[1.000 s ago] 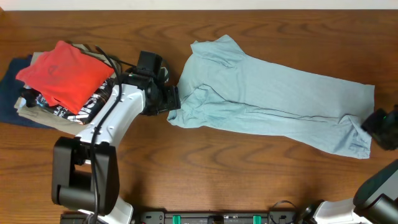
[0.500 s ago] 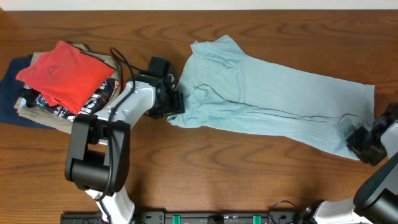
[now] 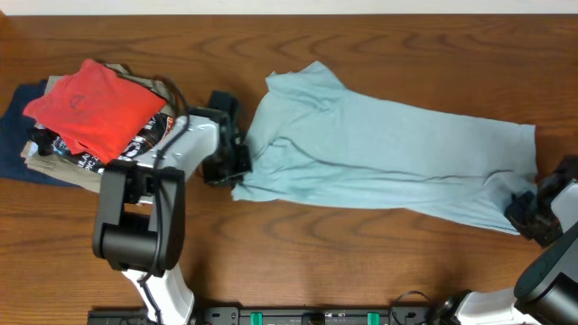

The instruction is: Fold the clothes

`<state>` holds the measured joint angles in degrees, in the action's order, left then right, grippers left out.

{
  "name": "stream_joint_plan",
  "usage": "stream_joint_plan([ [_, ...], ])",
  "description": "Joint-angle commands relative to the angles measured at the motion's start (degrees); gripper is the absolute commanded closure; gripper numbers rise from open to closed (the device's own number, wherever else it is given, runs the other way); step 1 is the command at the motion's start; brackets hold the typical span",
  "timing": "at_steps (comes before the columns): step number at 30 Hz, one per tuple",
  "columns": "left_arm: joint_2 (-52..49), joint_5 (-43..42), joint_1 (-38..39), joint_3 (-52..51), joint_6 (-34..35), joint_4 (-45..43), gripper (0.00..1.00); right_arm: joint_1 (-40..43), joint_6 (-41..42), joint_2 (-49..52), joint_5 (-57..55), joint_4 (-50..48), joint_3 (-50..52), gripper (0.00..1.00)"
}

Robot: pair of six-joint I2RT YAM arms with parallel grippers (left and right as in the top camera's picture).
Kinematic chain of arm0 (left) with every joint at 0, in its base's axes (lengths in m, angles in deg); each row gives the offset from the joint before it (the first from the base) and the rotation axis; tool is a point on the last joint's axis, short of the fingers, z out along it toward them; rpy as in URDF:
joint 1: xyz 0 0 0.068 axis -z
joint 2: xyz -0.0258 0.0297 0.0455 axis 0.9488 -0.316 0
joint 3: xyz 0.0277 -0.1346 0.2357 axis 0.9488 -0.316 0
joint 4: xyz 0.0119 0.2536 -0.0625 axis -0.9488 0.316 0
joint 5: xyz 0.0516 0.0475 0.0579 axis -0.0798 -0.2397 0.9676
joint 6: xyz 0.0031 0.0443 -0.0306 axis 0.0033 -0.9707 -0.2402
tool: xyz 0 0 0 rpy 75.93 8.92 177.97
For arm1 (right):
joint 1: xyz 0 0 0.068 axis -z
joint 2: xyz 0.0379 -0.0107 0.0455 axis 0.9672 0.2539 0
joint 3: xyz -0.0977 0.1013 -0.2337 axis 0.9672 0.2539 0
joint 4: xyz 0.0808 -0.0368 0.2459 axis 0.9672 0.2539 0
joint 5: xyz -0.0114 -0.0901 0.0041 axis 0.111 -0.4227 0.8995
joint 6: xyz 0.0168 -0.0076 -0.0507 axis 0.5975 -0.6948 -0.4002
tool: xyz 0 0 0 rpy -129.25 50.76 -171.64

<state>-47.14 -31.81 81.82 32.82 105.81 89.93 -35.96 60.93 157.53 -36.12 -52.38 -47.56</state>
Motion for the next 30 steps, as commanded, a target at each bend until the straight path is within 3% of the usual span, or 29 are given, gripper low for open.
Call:
stream_joint_plan([
  [1,-0.8,3.1,-3.4,-0.5,2.9,1.6,0.94,0.5,0.6,0.3,0.0,-0.5,0.2,0.98],
  [6,-0.8,1.0,-3.9,-0.5,2.9,2.6,0.94,0.5,0.6,0.2,1.4,1.3,-0.4,0.87],
  [9,-0.8,0.2,-3.9,-0.5,2.9,3.0,0.94,0.5,0.6,-0.5,1.6,4.2,-2.4,0.87],
  [17,-0.8,0.3,-3.9,-0.5,2.9,2.5,0.94,0.5,-1.4,-3.2,4.5,16.0,-16.5,0.77],
  [23,-0.8,0.3,-3.9,-0.5,2.9,2.2,0.94,0.1,-8.8,-2.6,14.9,12.0,-16.8,0.66],
  [27,-0.8,0.3,-3.9,-0.5,2.9,1.8,0.94,-1.2,-11.3,-1.5,15.4,8.3,-11.7,0.48],
  [30,-0.8,0.3,-3.9,-0.5,2.9,1.8,0.94,-1.1,-10.9,-1.3,14.6,4.1,-7.5,0.48],
])
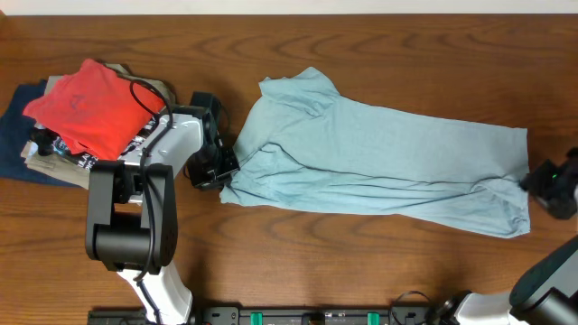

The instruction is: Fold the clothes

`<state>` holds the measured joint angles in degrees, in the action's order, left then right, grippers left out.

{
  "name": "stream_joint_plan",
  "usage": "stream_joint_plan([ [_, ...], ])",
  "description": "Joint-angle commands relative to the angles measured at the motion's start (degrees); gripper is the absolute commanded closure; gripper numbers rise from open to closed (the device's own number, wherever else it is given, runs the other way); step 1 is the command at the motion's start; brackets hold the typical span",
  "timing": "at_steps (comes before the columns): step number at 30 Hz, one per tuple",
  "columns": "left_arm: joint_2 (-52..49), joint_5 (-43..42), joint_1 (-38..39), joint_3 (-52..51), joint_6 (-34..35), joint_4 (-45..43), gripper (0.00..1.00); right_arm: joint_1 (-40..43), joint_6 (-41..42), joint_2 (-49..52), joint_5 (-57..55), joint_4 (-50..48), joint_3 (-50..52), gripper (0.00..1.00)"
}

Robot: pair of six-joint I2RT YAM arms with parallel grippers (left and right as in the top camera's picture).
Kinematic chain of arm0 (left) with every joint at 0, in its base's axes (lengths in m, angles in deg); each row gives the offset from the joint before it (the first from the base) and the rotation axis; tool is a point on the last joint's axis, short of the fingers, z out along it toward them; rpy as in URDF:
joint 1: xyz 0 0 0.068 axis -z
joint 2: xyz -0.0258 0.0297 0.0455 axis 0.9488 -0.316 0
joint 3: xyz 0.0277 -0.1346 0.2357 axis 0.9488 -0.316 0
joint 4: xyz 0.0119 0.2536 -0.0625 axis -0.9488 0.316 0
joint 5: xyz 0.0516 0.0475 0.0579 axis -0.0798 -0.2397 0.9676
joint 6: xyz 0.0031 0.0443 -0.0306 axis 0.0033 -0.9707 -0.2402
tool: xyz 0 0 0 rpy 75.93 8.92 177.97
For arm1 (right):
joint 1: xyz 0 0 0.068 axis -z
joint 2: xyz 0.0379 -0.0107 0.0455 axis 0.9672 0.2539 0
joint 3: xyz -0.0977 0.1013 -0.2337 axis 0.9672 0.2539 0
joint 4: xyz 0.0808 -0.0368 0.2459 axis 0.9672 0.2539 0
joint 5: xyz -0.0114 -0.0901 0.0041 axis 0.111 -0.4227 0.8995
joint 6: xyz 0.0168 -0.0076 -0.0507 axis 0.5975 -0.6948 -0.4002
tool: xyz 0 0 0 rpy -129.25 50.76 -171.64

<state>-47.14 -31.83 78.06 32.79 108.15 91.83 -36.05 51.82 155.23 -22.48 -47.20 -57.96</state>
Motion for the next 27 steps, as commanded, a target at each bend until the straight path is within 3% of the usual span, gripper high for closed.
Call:
stream_joint_plan([
  [1,-0.8,0.3,-0.2,-0.5,0.5,-0.1,0.94,-1.0,-0.5,1.0,0.4,-2.8,4.7,0.47],
  [5,-0.8,0.3,-0.2,-0.5,0.5,-0.1,0.94,-1.0,-0.2,1.0,0.3,-7.3,8.2,0.55],
  [9,-0.8,0.3,-0.2,-0.5,0.5,0.0,0.94,-0.9,-0.2,1.0,-0.1,-9.2,9.4,0.83],
  [13,-0.8,0.3,-0.3,-0.5,0.6,1.0,0.94,-0.9,0.2,1.0,-4.1,-8.4,9.4,0.98],
  [19,-0.7,2.8,-0.8,-0.5,5.7,4.6,0.94,0.4,3.7,1.0,-10.4,-6.3,9.4,0.98],
  [23,-0.4,3.0,-0.9,-0.5,7.9,5.8,0.94,1.7,3.7,1.0,-10.4,-6.4,9.4,0.85],
  [27,0.8,2.9,-0.9,-0.5,9.1,6.2,0.94,2.2,3.7,1.0,-9.2,-6.8,9.3,0.82],
])
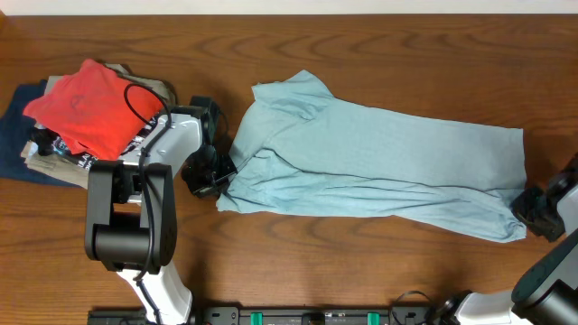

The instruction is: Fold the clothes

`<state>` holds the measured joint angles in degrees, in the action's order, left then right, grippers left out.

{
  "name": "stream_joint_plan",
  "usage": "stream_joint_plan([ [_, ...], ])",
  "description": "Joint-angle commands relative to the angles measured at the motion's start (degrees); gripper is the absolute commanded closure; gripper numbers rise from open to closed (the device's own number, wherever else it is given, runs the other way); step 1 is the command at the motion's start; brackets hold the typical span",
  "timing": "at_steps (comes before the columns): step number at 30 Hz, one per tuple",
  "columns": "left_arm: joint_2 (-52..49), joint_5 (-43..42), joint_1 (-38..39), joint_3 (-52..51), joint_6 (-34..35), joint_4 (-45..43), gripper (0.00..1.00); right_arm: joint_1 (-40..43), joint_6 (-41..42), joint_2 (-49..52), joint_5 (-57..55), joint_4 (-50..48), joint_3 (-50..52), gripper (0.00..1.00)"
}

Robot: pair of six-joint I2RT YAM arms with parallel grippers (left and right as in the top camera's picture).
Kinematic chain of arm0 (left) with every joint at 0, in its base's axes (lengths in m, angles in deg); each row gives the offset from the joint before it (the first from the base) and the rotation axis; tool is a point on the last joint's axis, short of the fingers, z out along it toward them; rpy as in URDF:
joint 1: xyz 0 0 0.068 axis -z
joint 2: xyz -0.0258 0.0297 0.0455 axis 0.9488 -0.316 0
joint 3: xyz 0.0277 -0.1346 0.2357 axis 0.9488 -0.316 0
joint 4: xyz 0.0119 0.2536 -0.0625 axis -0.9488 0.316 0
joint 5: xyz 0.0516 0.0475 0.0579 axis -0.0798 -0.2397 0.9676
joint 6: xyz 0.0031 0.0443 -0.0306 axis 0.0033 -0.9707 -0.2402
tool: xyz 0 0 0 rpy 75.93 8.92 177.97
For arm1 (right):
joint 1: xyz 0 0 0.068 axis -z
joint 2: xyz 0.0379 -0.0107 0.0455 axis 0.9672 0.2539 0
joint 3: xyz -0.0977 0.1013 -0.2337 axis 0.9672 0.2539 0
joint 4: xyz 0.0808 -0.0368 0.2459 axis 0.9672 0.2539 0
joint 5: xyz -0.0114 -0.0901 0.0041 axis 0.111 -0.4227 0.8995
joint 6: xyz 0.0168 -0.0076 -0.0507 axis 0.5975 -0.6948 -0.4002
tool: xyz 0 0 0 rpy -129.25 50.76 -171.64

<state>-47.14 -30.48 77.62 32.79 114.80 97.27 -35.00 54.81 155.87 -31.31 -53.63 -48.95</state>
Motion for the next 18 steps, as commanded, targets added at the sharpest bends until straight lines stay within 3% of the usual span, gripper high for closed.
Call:
stream_joint_plan([
  [1,1.2,1.6,-0.4,-0.5,2.5,0.8,0.94,1.2,0.7,0.4,0.9,-0.5,0.2,0.81],
  [8,10.2,1.6,-0.3,-0.5,2.3,-0.3,0.83,1.1,-1.5,0.4,10.9,5.0,-8.2,0.66],
  [9,12.1,1.6,-0.3,-0.5,1.4,-1.8,0.71,1.0,-1.5,0.4,11.4,6.5,-10.0,0.64],
  [12,17.1,1.5,-0.3,-0.5,-3.0,-8.8,0.21,0.4,-1.5,0.4,13.0,11.3,-16.0,0.6],
  [14,19.4,1.3,-0.3,-0.5,-6.6,-14.8,0.11,-0.3,-1.5,0.4,14.8,14.0,-19.5,0.57],
  [18,19.1,-3.2,-0.2,0.2,-11.2,-25.4,0.1,-2.3,-4.0,0.4,23.0,16.7,-22.4,0.51],
])
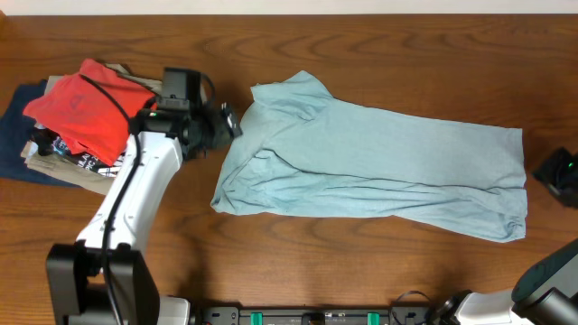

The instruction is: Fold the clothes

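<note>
A light blue shirt [379,167] lies spread lengthwise across the middle of the table, with creases along its lower edge and a rumpled lower left corner [221,200]. My left gripper [226,122] hovers at the shirt's upper left edge, apart from that corner, with nothing seen between its fingers. My right gripper [555,171] sits just off the shirt's right edge, not touching the cloth. It is too dark and small to show how its jaws stand.
A pile of clothes [54,144] lies at the far left, with a red garment [86,108] on top of black printed, beige and navy ones. The left arm [126,208] reaches up diagonally beside it.
My left gripper has left the shirt's lower left corner and now stands higher up by the upper left edge. My right gripper has moved from the lower right corner up and outward.
My left gripper was on the shirt's lower left corner and my right gripper at its lower right corner. Over the following moments the shirt shifted left and lay flatter. Now both grippers are off the corners and the shirt rests spread out.
</note>
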`<state>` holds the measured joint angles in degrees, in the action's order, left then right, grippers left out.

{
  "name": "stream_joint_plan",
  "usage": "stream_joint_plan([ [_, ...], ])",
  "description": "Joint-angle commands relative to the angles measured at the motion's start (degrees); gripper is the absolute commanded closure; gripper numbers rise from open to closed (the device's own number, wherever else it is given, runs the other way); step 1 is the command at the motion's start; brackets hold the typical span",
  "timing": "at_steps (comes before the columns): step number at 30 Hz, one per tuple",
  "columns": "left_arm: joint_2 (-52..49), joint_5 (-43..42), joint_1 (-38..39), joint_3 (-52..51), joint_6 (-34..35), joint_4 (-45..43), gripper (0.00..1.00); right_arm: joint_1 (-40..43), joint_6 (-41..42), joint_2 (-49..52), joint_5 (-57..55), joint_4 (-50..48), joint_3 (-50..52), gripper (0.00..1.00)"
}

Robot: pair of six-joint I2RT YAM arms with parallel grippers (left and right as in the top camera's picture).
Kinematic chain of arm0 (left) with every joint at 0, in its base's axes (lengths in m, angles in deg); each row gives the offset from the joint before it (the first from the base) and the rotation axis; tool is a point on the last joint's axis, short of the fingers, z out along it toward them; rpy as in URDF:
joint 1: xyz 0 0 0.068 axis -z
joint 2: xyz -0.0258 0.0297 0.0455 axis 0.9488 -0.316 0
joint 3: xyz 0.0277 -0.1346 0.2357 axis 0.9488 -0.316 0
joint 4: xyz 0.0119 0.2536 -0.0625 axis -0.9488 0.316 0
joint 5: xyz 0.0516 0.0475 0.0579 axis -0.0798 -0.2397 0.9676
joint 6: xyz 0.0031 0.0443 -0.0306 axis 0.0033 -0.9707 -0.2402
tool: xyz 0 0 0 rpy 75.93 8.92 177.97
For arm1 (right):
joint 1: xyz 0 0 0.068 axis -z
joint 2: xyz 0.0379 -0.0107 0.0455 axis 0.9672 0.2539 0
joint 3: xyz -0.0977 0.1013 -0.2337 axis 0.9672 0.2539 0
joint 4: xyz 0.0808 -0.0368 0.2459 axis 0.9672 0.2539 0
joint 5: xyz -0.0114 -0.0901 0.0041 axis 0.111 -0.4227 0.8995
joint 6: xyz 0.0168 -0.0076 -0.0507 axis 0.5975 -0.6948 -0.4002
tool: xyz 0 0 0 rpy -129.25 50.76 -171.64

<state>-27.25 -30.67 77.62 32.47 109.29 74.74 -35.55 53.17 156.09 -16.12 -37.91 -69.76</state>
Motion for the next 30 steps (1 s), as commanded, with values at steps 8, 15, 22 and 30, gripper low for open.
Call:
stream_joint_plan([
  [8,-12.0,-5.0,-0.2,5.6,-5.8,-16.2,0.1,-7.6,-4.8,0.2,11.6,5.0,-1.6,0.43],
  [15,-24.0,-7.9,-0.2,13.7,-5.6,-22.3,0.12,-11.1,-4.8,0.2,11.6,7.6,-1.6,0.42],
  [22,-32.1,-9.2,1.6,18.9,-5.6,-23.5,0.28,-11.3,-4.7,0.2,11.6,8.0,-1.6,0.44],
  [30,-36.3,-6.8,5.3,19.0,-3.9,-24.4,0.43,-11.3,-4.7,0.2,11.5,7.7,-1.6,0.49],
])
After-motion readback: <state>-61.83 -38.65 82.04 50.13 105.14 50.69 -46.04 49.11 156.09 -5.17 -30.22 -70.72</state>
